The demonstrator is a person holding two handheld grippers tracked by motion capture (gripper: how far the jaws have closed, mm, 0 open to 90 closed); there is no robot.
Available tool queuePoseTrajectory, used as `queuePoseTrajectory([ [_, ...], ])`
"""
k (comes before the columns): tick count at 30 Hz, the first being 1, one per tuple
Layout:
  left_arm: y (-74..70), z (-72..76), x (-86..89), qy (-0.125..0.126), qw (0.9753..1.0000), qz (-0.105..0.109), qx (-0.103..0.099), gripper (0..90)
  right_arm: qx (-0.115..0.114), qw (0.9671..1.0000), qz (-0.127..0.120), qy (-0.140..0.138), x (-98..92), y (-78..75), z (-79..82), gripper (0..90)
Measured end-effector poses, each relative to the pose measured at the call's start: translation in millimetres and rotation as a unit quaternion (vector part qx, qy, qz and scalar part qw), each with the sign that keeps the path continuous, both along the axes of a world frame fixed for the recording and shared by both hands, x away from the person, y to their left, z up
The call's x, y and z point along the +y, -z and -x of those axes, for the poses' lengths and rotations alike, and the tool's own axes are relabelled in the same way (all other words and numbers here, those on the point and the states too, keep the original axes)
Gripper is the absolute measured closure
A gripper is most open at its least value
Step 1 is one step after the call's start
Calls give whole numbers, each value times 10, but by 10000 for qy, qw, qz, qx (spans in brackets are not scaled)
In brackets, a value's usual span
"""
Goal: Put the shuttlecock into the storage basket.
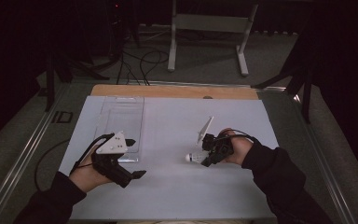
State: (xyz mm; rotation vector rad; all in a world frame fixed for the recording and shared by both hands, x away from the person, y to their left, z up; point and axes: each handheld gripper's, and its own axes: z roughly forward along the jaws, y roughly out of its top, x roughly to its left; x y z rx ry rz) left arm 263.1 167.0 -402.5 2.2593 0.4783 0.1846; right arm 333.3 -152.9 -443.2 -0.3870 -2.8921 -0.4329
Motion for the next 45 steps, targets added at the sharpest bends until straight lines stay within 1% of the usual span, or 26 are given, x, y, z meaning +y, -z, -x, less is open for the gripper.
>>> queuePoseTrajectory([
  [1,-24,-28,-23,42,10000,-52,32,0,-11,10000,-13,16,5,-3,3,900],
  [3,-68,-85,-75,90,9998,-181,28,0,29,10000,-31,12,14,-12,6,900],
  [4,-86,-115,-107,128,9997,-212,65,0,0,10000,-31,14,18,-16,6,900],
  [5,-107,-147,-135,173,9995,-269,78,0,-2,10000,-37,-35,20,-14,0,900],
  [9,-167,-263,-268,321,9983,-462,126,1,15,10000,-15,-22,36,-13,12,900],
  [10,-172,-289,-304,415,9976,-525,152,1,31,10000,-22,-25,36,-14,11,900],
  [13,-179,-351,-421,589,9953,-727,233,1,17,10000,-12,-42,38,-17,17,900],
  [14,-179,-351,-421,589,9953,-727,233,1,17,10000,-12,-42,38,-17,17,900],
  [15,-178,-392,-506,701,9936,-834,285,1,9,10000,3,-44,39,-18,21,900],
  [18,-167,-441,-611,858,9914,-923,344,2,23,10000,-39,-49,38,-22,23,900],
  [19,-160,-454,-646,945,9903,-957,347,11,28,10000,-59,-75,38,-23,22,900],
  [20,-160,-454,-646,945,9903,-957,347,11,28,10000,-59,-75,38,-23,22,900],
  [21,-145,-476,-707,1013,9889,-1018,372,11,17,9999,-68,-91,39,-22,23,900],
  [26,-88,-536,-875,1157,9852,-1193,416,13,26,9999,-76,-97,53,-26,34,900],
  [27,-77,-544,-903,1205,9841,-1245,396,25,17,9999,-73,-117,54,-25,34,900],
  [29,-51,-556,-955,1240,9833,-1255,438,31,13,9999,-82,-120,55,-28,38,900],
  [31,-28,-559,-994,1275,9834,-1207,450,47,19,9999,-92,-126,56,-31,45,900],
  [32,-11,-567,-1024,1328,9824,-1219,482,50,17,9999,-85,-125,56,-36,48,900],
  [35,39,-578,-1089,1437,9805,-1196,603,87,13,9999,-105,-118,53,-46,54,900],
  [36,56,-580,-1111,1466,9798,-1212,613,102,16,9999,-113,-126,53,-47,54,900],
  [37,72,-577,-1131,1497,9795,-1187,644,118,-8,9998,-119,-163,52,-46,58,900],
  [38,87,-581,-1150,1525,9790,-1171,673,141,-1,9998,-152,-131,53,-49,62,900],
  [39,102,-579,-1171,1536,9788,-1179,673,146,22,9998,-159,-148,54,-50,64,900],
  [43,171,-571,-1249,1650,9759,-1259,671,196,7,9997,-195,-159,62,-58,72,900],
  [44,171,-571,-1249,1650,9759,-1259,671,217,7,9997,-195,-159,62,-58,72,900],
  [45,206,-564,-1285,1660,9754,-1292,665,217,8,9996,-204,-169,62,-60,70,900],
])
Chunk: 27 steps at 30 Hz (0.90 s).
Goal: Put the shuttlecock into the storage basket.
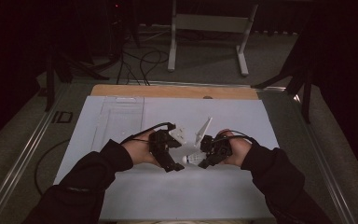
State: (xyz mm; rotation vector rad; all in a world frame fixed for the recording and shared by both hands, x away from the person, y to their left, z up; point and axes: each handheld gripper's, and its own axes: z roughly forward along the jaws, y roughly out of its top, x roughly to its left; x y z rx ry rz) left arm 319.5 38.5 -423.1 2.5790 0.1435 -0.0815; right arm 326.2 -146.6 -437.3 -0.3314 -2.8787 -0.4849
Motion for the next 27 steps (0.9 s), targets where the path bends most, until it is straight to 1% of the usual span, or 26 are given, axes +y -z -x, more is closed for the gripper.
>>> queuePoseTrajectory([
  [1,12,-1,-11,35,10000,-16,-11,253,-15,10000,-37,-17,3,-5,0,900],
  [3,49,4,-41,13,10000,-52,-44,270,-6,10000,-19,-13,6,-9,4,900],
  [4,67,8,-54,8,9999,-72,-99,297,-27,10000,-48,2,7,-10,2,900],
  [5,81,6,-64,20,9999,-92,-124,306,10,10000,-57,-13,7,-11,2,900],
  [7,114,15,-92,15,9997,-130,-191,340,-14,10000,-53,-6,10,-14,3,900],
  [8,126,11,-102,45,9996,-153,-214,354,-3,10000,-87,-6,12,-8,8,900],
  [11,170,8,-135,35,9995,-176,-258,418,-10,10000,-75,-34,16,-10,11,900],
  [12,179,6,-142,31,9995,-170,-261,459,-22,10000,-78,-22,15,-13,9,900],
  [14,189,0,-151,50,9996,-152,-247,511,-31,10000,-93,-12,13,-17,10,900],
  [16,197,-6,-161,16,9997,-107,-225,539,-14,10000,-91,-26,9,-18,9,900],
  [17,199,-9,-166,50,9996,-123,-240,556,-18,10000,-84,10,11,-18,13,900],
  [18,206,-6,-173,12,9998,-97,-196,566,-23,10000,-83,33,12,-16,15,900],
  [19,224,10,-185,-103,9999,-14,-127,581,-40,10000,-91,-2,10,-15,10,900],
  [20,222,-2,-184,-20,9998,-81,-169,588,-41,9999,-100,-6,10,-14,9,900],
  [21,237,14,-192,-133,9999,36,-101,621,-38,9999,-99,-6,10,-16,11,900],
  [22,237,4,-189,-75,9999,6,-108,642,-42,9999,-109,8,11,-17,12,900],
  [23,229,-9,-183,19,9998,-83,-160,645,-38,9999,-121,-24,12,-14,10,900],
  [25,232,-9,-181,60,9998,-73,-163,652,1,10000,-95,-24,12,-14,17,900],
  [26,237,-6,-184,59,9998,-32,-181,653,-21,9999,-97,-60,12,-11,14,900],
  [27,236,-3,-183,63,9998,-35,-189,654,-66,9999,-85,-84,11,-9,14,900],
])
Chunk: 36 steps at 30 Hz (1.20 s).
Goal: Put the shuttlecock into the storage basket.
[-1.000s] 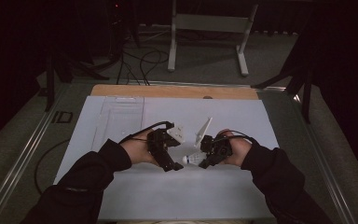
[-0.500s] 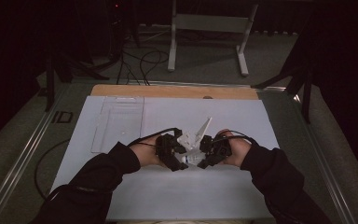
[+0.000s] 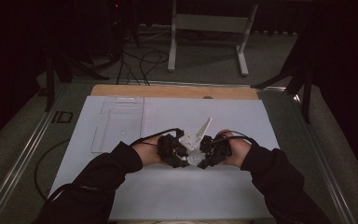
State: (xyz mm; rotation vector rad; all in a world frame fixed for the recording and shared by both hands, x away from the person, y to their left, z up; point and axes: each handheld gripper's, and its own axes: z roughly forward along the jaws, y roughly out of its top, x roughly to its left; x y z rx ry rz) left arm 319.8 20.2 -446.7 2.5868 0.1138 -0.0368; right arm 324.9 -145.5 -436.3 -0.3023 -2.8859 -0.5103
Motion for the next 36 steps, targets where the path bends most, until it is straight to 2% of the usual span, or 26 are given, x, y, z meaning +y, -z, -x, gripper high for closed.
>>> queuePoseTrajectory([
  [4,3,9,2,-65,9999,98,91,656,-63,10000,-29,-40,-2,-3,-2,900],
  [5,1,8,4,-69,9999,120,91,657,19,10000,-18,73,0,-11,15,900],
  [6,-13,-13,12,57,10000,19,35,657,32,9998,-63,193,7,-13,29,900],
  [7,-20,-20,15,70,10000,-3,59,657,44,9997,-72,214,8,-16,33,900],
  [9,-20,-18,15,31,10000,22,20,657,-8,9998,-102,179,1,-22,28,900],
  [10,-22,-16,16,-3,10000,67,37,658,-155,9998,-86,-28,-12,-18,4,898],
  [11,-27,-22,21,4,10000,57,31,658,-152,9999,-75,-15,-14,-23,5,890],
  [12,-28,-27,27,3,10000,51,45,658,-98,9999,-69,62,-13,-41,21,847],
  [14,-46,-65,55,150,9998,-98,-5,658,-174,9997,-122,147,-19,-55,27,739],
  [16,-47,-73,75,139,9998,-107,21,658,-181,9992,-198,283,-37,-78,30,613],
  [18,-49,-79,93,121,9998,-139,69,658,-255,9987,-268,347,-62,-106,27,528],
  [19,-51,-82,103,120,9998,-158,61,658,-270,9986,-287,347,-73,-113,25,452],
  [20,-53,-84,114,102,9998,-157,69,658,-357,9981,-333,386,-81,-124,29,422],
  [21,-56,-88,125,122,9997,-188,84,658,-325,9978,-375,445,-93,-137,27,376],
  [22,-58,-89,138,108,9998,-166,83,658,-369,9975,-369,466,-100,-142,26,293],
  [23,-61,-94,152,92,9997,-178,110,658,-438,9971,-343,523,-108,-146,30,254],
  [25,-66,-103,181,68,9997,-194,125,658,-389,9965,-356,644,-131,-149,21,166],
  [27,-72,-105,213,75,9997,-176,139,658,-375,9955,-410,773,-157,-146,18,131],
  [30,-83,-109,262,67,9997,-189,117,657,-437,9942,-571,802,-204,-160,25,111],
  [31,-87,-115,282,62,9997,-181,168,657,-482,9936,-655,780,-224,-166,31,111],
  [33,-102,-128,323,1,9998,-159,142,657,-668,9926,-791,640,-273,-184,46,89],
  [34,-109,-129,341,0,9998,-156,151,657,-789,9909,-906,611,-296,-193,58,89],
  [36,-127,-132,371,-13,9998,-141,149,657,-882,9886,-1013,686,-343,-217,71,88],
])
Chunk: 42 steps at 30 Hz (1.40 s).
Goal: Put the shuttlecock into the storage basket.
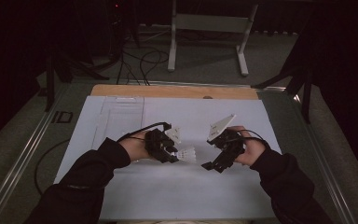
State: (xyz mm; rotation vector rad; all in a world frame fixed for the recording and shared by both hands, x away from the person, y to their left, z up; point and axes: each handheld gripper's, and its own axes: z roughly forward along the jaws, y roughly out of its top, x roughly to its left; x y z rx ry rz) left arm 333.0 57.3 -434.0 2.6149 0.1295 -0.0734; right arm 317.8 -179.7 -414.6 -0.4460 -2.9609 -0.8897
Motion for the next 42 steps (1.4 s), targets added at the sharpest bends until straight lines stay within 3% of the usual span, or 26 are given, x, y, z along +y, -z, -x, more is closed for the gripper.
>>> queuePoseTrajectory([
  [8,-117,-42,141,-127,9999,3,-96,657,-104,9988,-433,186,-189,3,33,89],
  [15,-247,-114,318,-284,9995,91,-84,657,-421,9965,-700,155,-301,74,74,89],
  [21,-360,-184,518,-390,9991,186,-15,657,-609,9924,-1056,138,-404,112,109,90],
  [31,-513,-207,783,-658,9978,112,0,657,-797,9867,-1358,392,-572,194,157,90],
  [34,-526,-211,874,-770,9970,78,46,657,-875,9847,-1445,425,-618,221,189,90],
  [42,-569,-223,1187,-1192,9928,48,144,658,-794,9812,-1642,638,-718,355,251,90],
])
